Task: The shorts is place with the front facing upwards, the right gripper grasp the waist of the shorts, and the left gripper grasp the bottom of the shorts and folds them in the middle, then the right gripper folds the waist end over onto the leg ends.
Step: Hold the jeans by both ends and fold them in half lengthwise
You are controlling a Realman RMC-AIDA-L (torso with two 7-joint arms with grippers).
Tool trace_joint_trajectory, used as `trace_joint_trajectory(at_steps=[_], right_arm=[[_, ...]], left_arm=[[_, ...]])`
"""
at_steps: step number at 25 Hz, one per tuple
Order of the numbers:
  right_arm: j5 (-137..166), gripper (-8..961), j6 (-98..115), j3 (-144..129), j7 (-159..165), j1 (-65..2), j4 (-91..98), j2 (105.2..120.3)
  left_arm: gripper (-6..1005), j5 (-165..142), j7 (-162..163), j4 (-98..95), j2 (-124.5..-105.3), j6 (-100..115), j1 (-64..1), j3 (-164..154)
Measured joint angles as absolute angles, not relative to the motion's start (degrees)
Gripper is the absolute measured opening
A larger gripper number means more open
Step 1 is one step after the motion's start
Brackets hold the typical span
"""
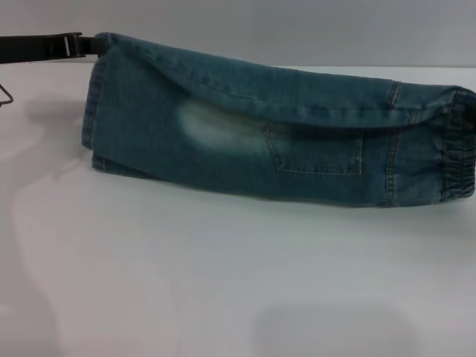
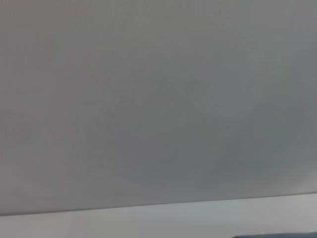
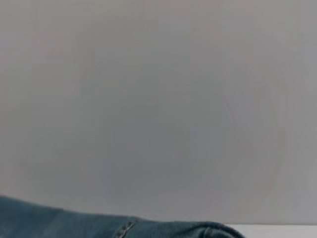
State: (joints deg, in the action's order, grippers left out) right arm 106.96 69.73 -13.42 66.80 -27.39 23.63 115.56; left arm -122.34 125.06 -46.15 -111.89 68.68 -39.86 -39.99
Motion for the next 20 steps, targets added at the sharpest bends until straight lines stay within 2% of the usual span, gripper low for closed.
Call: trace_joint_trajectory(at_steps=[7, 13, 18, 20], right_arm=[[106.14, 124, 66.87, -13.49, 67.35, -28.39, 23.64, 115.83], [106.13, 343, 64.69, -13.93, 67.84, -28.97, 23.69, 115.83], [106.17, 572, 63.51, -13.91, 68.15, -29.17, 23.78, 115.9], [106.1, 591, 63.44, -13.64, 68.16, -29.18, 23.79, 115.93]], left_arm=[[32, -122.34, 125.06, -46.05, -111.88, 68.2, -39.97, -40.32], [32, -122.34, 125.06, -46.05, -111.87, 68.04, -39.99, -40.34], [46, -122.34, 125.07, -46.05, -111.95, 68.02, -40.12, -40.34], [53, -122.34, 125.05, -46.05, -112.08, 68.02, -40.24, -40.37]])
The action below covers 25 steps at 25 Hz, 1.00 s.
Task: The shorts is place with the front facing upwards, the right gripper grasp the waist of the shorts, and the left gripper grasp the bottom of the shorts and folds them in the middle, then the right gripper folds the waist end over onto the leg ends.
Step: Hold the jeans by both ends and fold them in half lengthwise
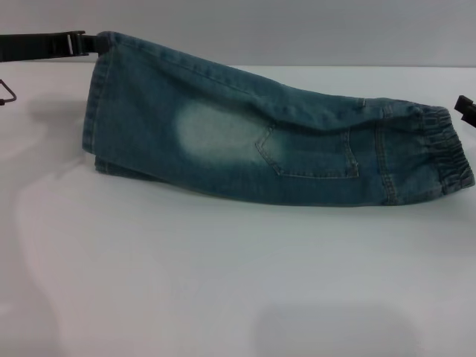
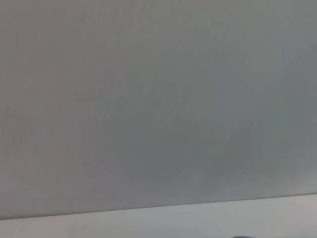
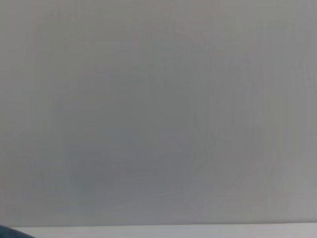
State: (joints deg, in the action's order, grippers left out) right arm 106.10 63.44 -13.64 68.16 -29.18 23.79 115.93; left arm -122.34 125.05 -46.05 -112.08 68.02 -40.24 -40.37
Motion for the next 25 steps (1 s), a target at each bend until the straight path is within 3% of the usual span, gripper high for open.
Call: trace_joint_trajectory(at_steps=[4, 19, 25], right_arm=[[105.8, 630, 63.38, -13.6, 68.15, -29.18, 23.74, 115.93], [105.8, 623, 63.36, -13.9, 68.15, -28.75, 23.64, 115.91], [105.81, 624, 63.49, -13.69, 68.49, -28.73, 23.64, 115.89]], left_arm=[[66, -122.34, 124.19, -46.0, -112.46, 67.92, -40.56, -40.43], [118, -121.88, 122.69, -45.53, -113.64, 60.68, -40.08, -39.81], [314, -121.67, 122.45, -45.86, -114.23, 59.52, -39.69, -39.8]])
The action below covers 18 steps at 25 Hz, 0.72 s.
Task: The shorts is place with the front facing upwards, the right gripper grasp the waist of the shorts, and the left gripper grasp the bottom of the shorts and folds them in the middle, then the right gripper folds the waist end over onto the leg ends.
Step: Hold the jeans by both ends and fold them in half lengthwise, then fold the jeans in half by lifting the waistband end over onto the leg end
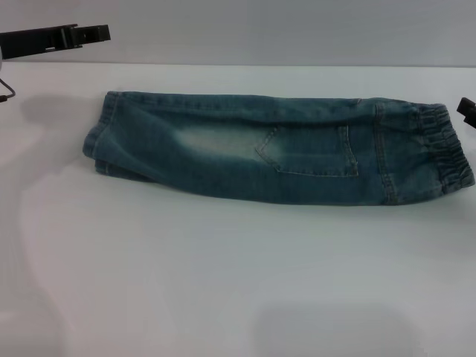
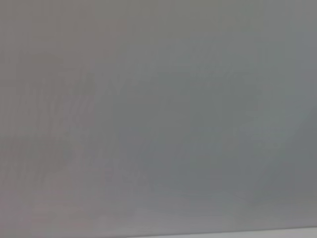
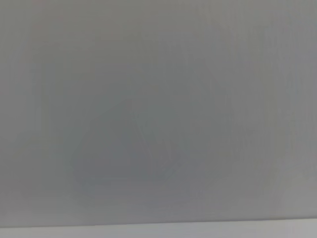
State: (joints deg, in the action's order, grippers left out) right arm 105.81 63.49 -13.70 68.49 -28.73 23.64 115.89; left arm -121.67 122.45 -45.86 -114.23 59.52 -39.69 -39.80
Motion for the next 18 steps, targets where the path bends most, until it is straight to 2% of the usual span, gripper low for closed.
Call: trace_joint_trajectory(at_steps=[3, 8, 12, 18], right_arm=[[106.07, 622, 64.26, -14.08, 70.77, -28.73, 24.02, 115.44], [107.09, 622, 69.08, -18.31, 80.64, -28.48, 27.54, 113.1], [109.39, 623, 74.0, -23.12, 93.17, -28.35, 34.49, 111.07], [126.08, 622, 79.04, -27.57, 112.28, -33.04, 45.22, 108.67]], left_arm=[[551, -118.92, 119.98, -45.94, -114.68, 59.24, -39.13, -39.69], [735, -104.79, 109.32, -45.54, -115.9, 61.59, -35.87, -39.64], [732, -89.96, 97.08, -44.47, -117.63, 65.51, -31.95, -39.72], [728, -73.04, 78.82, -33.85, -117.71, 75.22, -29.82, -39.67]])
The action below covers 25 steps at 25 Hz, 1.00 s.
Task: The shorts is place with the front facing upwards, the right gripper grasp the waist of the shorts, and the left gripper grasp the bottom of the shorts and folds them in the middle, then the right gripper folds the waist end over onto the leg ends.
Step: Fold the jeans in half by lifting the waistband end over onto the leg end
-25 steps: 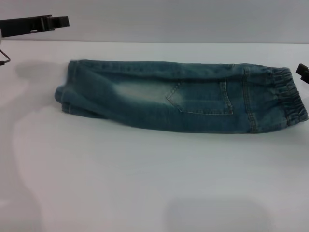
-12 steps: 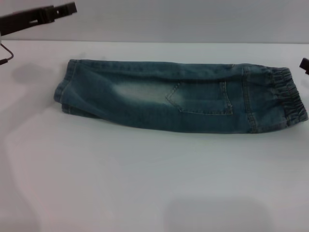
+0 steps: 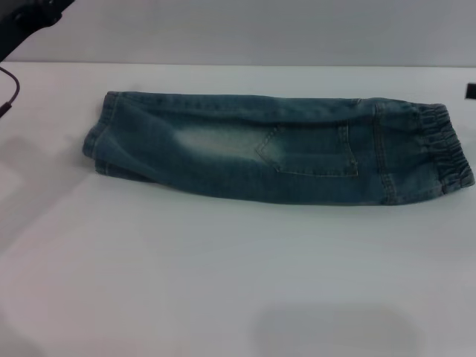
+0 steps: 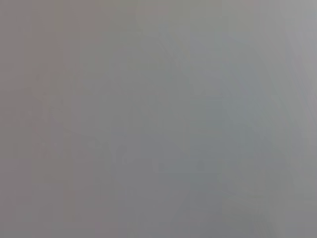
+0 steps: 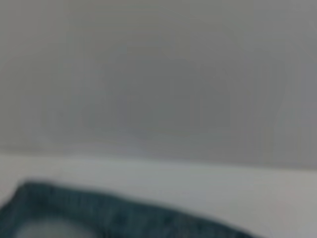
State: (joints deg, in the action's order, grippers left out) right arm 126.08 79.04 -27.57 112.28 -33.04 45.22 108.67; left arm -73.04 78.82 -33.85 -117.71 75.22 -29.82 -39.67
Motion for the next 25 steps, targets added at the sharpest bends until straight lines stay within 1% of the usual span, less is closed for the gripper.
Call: trace_joint_trajectory(at_steps=[2, 5, 8, 12, 21, 25], right_arm=[[133.18, 622, 81.21, -28.98, 116.63, -36.25, 46.67, 107.91], [142.04, 623, 83.15, -30.71, 119.63, -40.9, 47.06, 107.29], [147.03, 624, 83.27, -32.8, 120.88, -43.78, 47.1, 107.22], [150.75, 624, 82.95, -36.56, 122.4, -45.27, 47.17, 107.22], [155.89, 625, 80.15, -39.58, 122.95, -45.74, 46.75, 108.06], [156.18, 623, 77.78, -39.6, 122.84, -45.32, 46.4, 109.11]], left_arm=[[727, -70.54, 73.68, -31.03, -117.76, 77.42, -29.38, -39.68], [725, -68.82, 69.92, -28.17, -117.86, 79.4, -29.18, -39.81], [724, -68.28, 68.0, -26.77, -117.91, 80.63, -29.15, -39.74], [724, -67.53, 67.0, -24.95, -117.98, 81.26, -28.83, -39.72], [724, -66.89, 66.04, -22.23, -118.03, 81.79, -28.08, -39.73], [724, -66.84, 65.68, -21.72, -118.03, 81.83, -28.06, -39.75]])
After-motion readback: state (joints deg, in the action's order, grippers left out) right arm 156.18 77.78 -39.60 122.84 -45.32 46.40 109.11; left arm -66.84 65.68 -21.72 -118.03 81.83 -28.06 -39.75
